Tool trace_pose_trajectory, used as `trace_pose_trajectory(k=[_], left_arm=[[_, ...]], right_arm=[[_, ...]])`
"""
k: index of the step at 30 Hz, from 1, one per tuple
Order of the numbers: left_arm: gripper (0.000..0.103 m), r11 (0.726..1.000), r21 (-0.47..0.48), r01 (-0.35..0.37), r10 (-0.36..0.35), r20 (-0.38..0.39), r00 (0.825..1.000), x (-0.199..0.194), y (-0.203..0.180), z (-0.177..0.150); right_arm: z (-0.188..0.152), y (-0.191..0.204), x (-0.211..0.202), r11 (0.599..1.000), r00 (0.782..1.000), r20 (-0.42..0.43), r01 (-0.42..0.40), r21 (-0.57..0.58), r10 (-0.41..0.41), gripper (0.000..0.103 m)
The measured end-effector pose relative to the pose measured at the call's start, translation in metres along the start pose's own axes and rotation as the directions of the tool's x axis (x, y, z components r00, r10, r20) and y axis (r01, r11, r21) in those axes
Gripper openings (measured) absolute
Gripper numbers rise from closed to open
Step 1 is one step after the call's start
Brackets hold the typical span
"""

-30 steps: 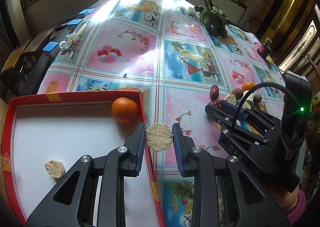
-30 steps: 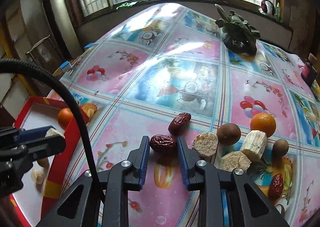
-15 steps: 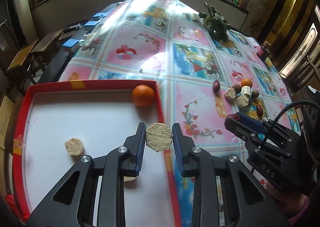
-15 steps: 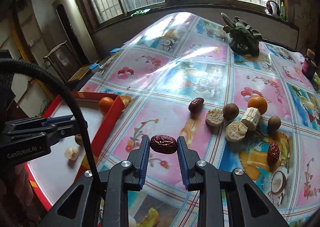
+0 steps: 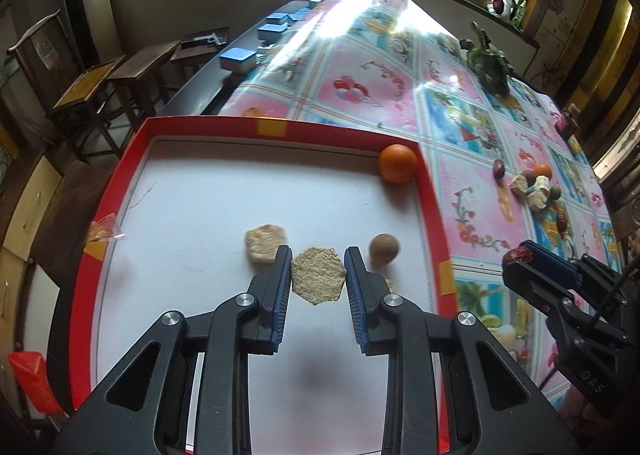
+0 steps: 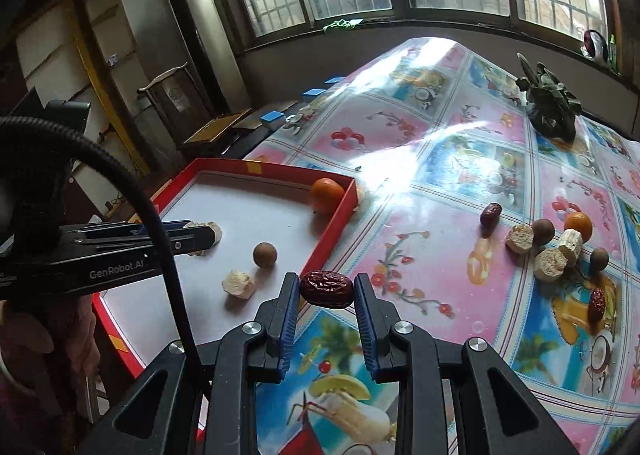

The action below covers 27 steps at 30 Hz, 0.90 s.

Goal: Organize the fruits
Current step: 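Carry the bread piece and red date into the red tray and release both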

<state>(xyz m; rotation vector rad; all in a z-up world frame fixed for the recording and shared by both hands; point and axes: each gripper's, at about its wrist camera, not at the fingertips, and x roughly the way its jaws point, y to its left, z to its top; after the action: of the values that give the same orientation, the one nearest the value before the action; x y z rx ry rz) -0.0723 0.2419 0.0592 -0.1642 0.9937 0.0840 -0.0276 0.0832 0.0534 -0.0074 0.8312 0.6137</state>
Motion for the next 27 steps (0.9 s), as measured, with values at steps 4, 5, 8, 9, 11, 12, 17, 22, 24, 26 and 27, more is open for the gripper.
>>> trace_pose_trajectory(k=[4, 5, 8, 9, 11, 12, 17, 22, 24, 26, 27], left_arm=[[0.026, 1.0, -0.008, -0.025, 0.025, 0.006, 1.0, 0.002, 0.009, -0.003], [0.026, 0.999, -0.009, -0.038, 0.038, 0.011, 0.999, 0.003, 0.011, -0.004], [0.026, 0.999, -0.017, -0.042, 0.042, 0.008, 0.999, 0.006, 0.017, -0.004], [0.026, 0.999, -0.019, -0.042, 0.042, 0.006, 0.999, 0.007, 0.018, -0.005], [0.026, 0.999, -0.026, -0.045, 0.045, 0.001, 0.999, 0.01, 0.021, -0.005], [0.026, 0.999, -0.033, -0.039, 0.039, -0.004, 0.999, 0.012, 0.023, -0.004], [0.026, 0.999, -0.046, -0.026, 0.026, -0.015, 1.0, 0.02, 0.026, 0.0], [0.026, 0.999, -0.048, -0.022, 0.021, -0.01, 1.0, 0.023, 0.026, 0.004], [0.026, 0.999, -0.047, -0.025, 0.024, -0.008, 1.0, 0.023, 0.026, 0.005], [0.026, 0.998, -0.044, -0.034, 0.034, -0.003, 0.999, 0.024, 0.026, 0.005], [0.026, 0.999, -0.043, -0.034, 0.034, -0.002, 0.999, 0.024, 0.026, 0.005]], right_arm=[[-0.001, 0.015, 0.002, 1.0, 1.0, -0.005, -0.024, -0.02, 0.024, 0.027], [-0.002, 0.018, 0.002, 0.999, 1.0, -0.008, -0.028, -0.025, 0.028, 0.027], [-0.002, 0.03, 0.006, 0.998, 0.999, -0.021, -0.046, -0.047, 0.045, 0.027], [-0.002, 0.033, 0.006, 0.997, 0.998, -0.024, -0.054, -0.052, 0.053, 0.027], [-0.002, 0.041, 0.009, 0.995, 0.997, -0.032, -0.07, -0.065, 0.068, 0.027], [-0.002, 0.044, 0.011, 0.995, 0.997, -0.037, -0.075, -0.071, 0.073, 0.027], [-0.006, 0.059, 0.022, 0.989, 0.992, -0.071, -0.111, -0.1, 0.104, 0.027], [-0.01, 0.072, 0.038, 0.981, 0.986, -0.112, -0.14, -0.133, 0.126, 0.027], [-0.013, 0.076, 0.043, 0.979, 0.983, -0.127, -0.147, -0.141, 0.13, 0.027], [-0.015, 0.077, 0.046, 0.977, 0.981, -0.138, -0.157, -0.144, 0.138, 0.027], [-0.016, 0.078, 0.048, 0.976, 0.98, -0.144, -0.161, -0.145, 0.14, 0.027]])
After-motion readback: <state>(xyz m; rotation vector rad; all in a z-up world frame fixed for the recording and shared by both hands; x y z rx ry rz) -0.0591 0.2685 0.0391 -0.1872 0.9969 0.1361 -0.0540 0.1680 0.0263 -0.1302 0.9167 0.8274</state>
